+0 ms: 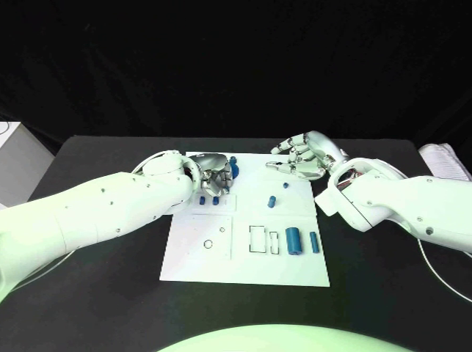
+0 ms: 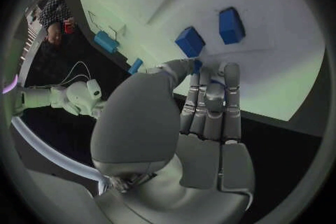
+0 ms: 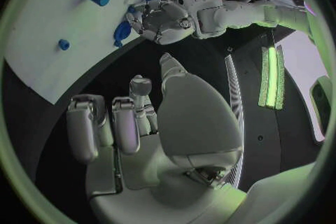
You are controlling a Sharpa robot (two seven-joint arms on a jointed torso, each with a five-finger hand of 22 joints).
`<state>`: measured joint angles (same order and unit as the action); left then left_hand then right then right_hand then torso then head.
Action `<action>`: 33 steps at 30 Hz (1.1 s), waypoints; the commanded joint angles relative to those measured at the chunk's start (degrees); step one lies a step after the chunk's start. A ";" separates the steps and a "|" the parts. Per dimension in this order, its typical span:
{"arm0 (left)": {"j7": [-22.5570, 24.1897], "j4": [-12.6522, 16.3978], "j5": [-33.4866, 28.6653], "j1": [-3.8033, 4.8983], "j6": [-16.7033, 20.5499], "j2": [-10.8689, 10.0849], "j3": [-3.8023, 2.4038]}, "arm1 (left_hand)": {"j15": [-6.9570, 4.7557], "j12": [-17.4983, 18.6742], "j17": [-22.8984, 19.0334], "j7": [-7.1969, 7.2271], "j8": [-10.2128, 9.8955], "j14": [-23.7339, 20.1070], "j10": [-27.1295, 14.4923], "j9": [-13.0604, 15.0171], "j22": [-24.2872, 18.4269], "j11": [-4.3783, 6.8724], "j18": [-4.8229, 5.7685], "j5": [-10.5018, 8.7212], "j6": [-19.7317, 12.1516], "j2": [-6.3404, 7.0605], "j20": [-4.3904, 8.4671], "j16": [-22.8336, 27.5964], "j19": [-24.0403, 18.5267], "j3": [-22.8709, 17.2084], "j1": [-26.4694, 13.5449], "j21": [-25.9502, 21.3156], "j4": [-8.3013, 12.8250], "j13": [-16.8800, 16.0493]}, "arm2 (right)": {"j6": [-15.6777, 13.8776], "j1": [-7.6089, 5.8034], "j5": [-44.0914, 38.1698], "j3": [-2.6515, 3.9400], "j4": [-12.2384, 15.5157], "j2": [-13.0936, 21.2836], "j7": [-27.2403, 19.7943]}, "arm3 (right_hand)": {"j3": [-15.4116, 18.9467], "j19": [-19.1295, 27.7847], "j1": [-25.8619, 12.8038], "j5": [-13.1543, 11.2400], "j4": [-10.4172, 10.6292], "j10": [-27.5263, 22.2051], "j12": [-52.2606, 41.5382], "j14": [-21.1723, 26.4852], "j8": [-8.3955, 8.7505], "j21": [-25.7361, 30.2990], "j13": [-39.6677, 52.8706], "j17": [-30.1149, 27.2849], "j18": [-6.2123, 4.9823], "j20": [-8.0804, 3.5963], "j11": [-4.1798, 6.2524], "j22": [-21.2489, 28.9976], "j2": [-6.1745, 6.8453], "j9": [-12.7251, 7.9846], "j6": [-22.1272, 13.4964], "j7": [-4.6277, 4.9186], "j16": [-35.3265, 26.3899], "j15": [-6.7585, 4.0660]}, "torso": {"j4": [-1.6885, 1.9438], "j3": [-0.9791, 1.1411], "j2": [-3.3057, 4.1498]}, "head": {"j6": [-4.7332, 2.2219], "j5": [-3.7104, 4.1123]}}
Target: Assemble the parts on the task board
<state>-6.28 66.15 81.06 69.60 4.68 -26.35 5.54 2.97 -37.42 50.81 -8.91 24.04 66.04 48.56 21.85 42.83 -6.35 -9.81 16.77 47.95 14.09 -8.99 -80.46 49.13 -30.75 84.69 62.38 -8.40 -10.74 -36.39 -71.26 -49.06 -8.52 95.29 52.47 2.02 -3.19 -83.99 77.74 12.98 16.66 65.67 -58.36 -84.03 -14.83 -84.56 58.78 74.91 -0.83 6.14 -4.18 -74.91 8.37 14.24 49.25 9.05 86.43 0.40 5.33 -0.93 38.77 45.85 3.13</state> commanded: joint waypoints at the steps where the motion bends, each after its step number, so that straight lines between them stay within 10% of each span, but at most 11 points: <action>1: -0.61 -0.15 0.28 -0.07 -0.90 0.22 0.01 | -0.13 0.26 -0.14 -0.01 -0.27 0.29 0.54 -0.09 0.10 -0.07 -0.76 -0.30 0.45 -0.05 0.30 -0.30 0.05 -0.49 0.66 0.37 0.02 0.16 | 0.31 0.02 -0.18 0.01 0.04 -0.07 -0.69 | -0.33 -3.29 0.60 0.32 -0.05 -0.20 0.18 -3.91 -0.35 0.25 -0.06 7.64 -0.66 -0.36 0.03 -11.09 0.04 -0.03 0.29 -0.05 -0.29 -0.57 | 0.06 0.00 0.01 | -0.02 0.02; 33: 1.29 -1.22 -0.71 -0.66 5.53 0.51 0.08 | -1.87 2.52 6.57 0.73 -0.43 7.60 7.74 0.43 7.93 1.82 0.48 -0.48 6.39 -2.16 1.69 -3.55 5.61 -1.95 0.57 6.79 3.15 1.27 | 0.51 0.02 -0.18 0.01 0.08 -0.09 -0.69 | -0.31 -3.31 0.47 0.31 -0.02 -0.03 0.12 -3.91 -0.41 0.23 -0.07 7.61 -0.66 -0.38 0.04 -11.11 0.02 -0.02 0.32 -0.07 -0.32 -0.59 | 0.03 -0.05 -0.09 | -0.15 0.29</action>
<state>-6.23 64.68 80.92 69.07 7.50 -25.64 5.58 1.12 -35.05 57.29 -8.09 23.53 73.21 55.93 22.23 50.62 -4.51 -9.77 16.37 53.88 12.63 -7.37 -83.62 54.34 -32.66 85.23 68.86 -5.50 -9.40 -36.35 -71.27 -49.03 -8.52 95.31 52.41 2.02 -3.18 -83.90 77.74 12.98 16.66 65.74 -58.35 -83.81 -15.06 -84.56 58.73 74.91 -0.82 6.04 -4.24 -74.94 8.37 14.25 49.15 8.96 86.43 0.19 5.33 -0.92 38.69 45.78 3.43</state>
